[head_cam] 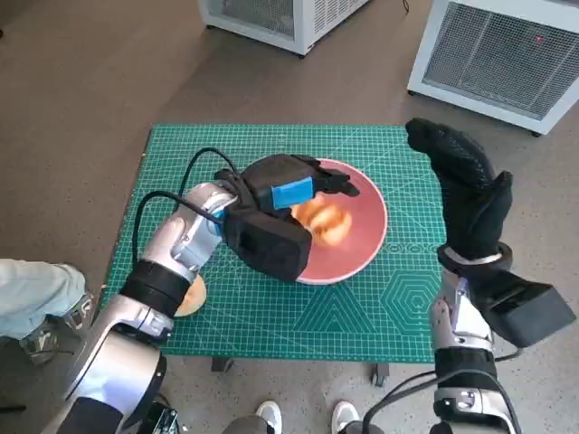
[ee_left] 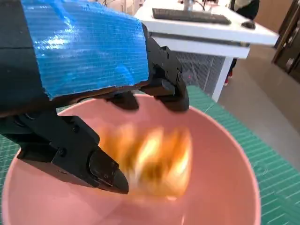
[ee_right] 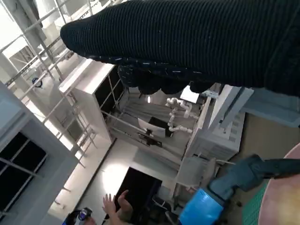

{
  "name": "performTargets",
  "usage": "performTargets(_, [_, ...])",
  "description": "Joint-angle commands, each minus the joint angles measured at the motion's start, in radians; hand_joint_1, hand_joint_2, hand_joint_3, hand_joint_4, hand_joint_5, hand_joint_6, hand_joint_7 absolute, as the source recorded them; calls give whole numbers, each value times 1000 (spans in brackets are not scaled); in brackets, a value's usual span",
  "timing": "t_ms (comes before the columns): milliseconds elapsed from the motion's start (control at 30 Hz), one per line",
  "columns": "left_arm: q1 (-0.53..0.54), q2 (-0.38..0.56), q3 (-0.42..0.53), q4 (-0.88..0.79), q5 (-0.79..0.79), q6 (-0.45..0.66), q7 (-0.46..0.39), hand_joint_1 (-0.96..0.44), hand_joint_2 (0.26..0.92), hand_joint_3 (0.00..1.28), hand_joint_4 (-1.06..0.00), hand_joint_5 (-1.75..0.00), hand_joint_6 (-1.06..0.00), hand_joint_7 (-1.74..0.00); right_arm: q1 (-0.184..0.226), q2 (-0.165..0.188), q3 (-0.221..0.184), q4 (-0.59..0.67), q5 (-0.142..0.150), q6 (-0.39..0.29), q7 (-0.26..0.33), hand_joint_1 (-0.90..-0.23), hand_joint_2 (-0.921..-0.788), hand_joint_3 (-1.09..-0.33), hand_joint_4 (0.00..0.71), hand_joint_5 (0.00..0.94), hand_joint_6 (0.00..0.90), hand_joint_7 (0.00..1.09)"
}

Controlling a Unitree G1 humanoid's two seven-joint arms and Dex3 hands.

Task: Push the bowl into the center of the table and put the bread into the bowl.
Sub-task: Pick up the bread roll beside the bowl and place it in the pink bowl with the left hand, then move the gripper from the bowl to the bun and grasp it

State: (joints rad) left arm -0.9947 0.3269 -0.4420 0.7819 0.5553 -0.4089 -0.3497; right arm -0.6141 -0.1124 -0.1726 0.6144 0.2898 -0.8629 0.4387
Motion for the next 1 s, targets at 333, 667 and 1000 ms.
performTargets(333, [89,153,84,-266,-52,129,-166,-291,729,0,-42,0,-208,-1,8,11,7,22,-23,2,-20,-767,-921,-741,267,5,129,512])
performTargets(667, [246,306,222,-568,-131,281,-288,-240,719,0,-40,0,-214,-3,2,19,15,25,-11,10,-12,-774,-921,-740,268,4,127,515])
performTargets(1000, [404,429,343,-770,-175,437,-364,-109,705,0,-26,0,-207,-1,-16,26,19,45,12,21,8,-768,-921,-740,260,1,121,513])
